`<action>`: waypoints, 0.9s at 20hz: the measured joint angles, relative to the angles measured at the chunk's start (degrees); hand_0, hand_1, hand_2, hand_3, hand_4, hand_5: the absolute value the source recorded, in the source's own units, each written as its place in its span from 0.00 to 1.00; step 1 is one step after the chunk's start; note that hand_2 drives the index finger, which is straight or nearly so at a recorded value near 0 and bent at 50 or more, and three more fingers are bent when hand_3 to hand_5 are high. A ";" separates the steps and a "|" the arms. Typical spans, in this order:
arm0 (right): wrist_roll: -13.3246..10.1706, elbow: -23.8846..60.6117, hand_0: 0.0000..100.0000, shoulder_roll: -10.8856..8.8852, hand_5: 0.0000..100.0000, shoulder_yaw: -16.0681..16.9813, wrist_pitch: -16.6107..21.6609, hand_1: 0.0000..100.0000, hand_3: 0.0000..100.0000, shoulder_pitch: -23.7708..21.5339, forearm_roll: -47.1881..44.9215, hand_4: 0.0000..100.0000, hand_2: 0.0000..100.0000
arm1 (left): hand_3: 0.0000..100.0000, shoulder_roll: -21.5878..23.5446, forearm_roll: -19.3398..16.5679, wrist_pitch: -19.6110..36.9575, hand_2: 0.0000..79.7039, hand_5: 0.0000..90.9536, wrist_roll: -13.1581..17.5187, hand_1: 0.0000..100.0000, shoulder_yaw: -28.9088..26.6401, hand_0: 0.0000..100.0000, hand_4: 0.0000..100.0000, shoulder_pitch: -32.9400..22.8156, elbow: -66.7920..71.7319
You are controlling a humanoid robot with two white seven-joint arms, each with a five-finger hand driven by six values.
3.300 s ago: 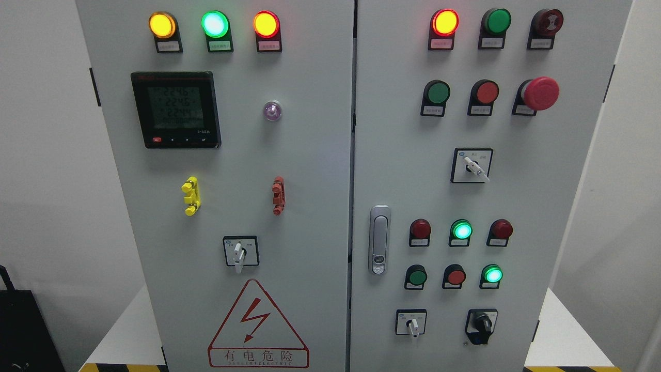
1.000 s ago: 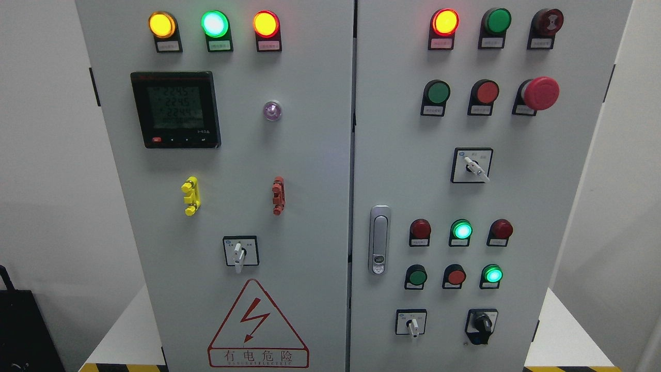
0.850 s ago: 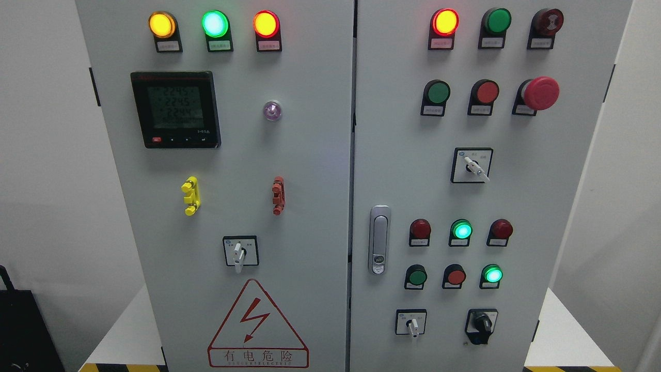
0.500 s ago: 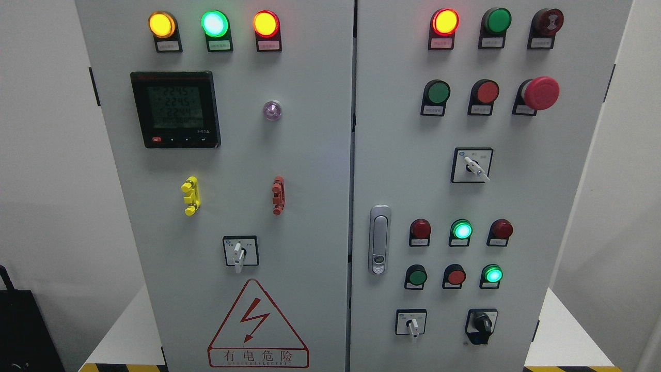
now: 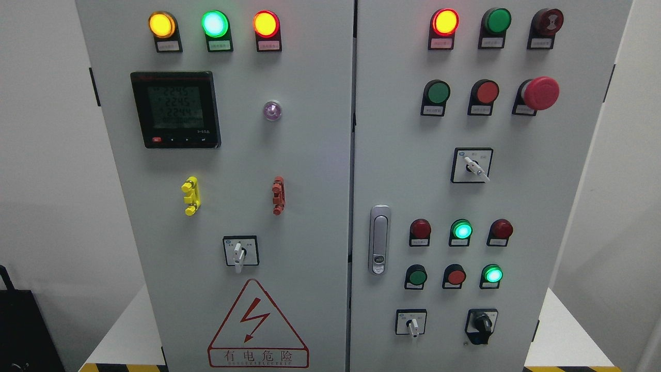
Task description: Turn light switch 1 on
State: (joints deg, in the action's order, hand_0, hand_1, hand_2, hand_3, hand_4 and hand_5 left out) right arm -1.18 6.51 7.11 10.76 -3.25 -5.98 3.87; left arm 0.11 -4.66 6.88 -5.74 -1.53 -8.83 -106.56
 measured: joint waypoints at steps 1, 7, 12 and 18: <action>0.00 -0.01 0.00 0.00 0.00 0.00 0.00 0.00 0.00 0.00 0.00 0.00 0.00 | 0.82 -0.11 -0.05 -1.10 0.60 0.91 -1.49 0.43 0.75 0.06 0.93 0.36 -0.51; 0.20 -0.01 0.00 0.00 0.00 0.00 0.00 0.00 0.00 0.00 0.00 0.00 0.00 | 0.89 -1.91 -0.64 -7.80 0.64 0.93 -6.98 0.47 5.46 0.06 0.95 3.50 -2.87; 0.13 0.00 0.00 0.00 0.00 -0.01 0.00 0.00 0.00 0.00 0.00 0.00 0.00 | 0.93 -3.31 -1.87 -12.16 0.66 0.95 -8.98 0.51 8.23 0.07 0.97 6.67 -4.08; -0.01 0.00 0.00 0.00 0.00 0.00 0.00 0.00 0.00 0.00 0.00 0.00 0.00 | 0.94 -4.38 -2.49 -13.27 0.67 0.96 -9.37 0.53 10.19 0.08 0.97 8.67 -4.97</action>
State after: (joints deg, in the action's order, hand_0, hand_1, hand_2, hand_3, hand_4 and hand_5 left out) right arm -1.19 6.50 7.11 10.76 -3.25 -5.98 3.87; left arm -4.28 -7.15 -6.39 -15.11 8.66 -0.16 -111.54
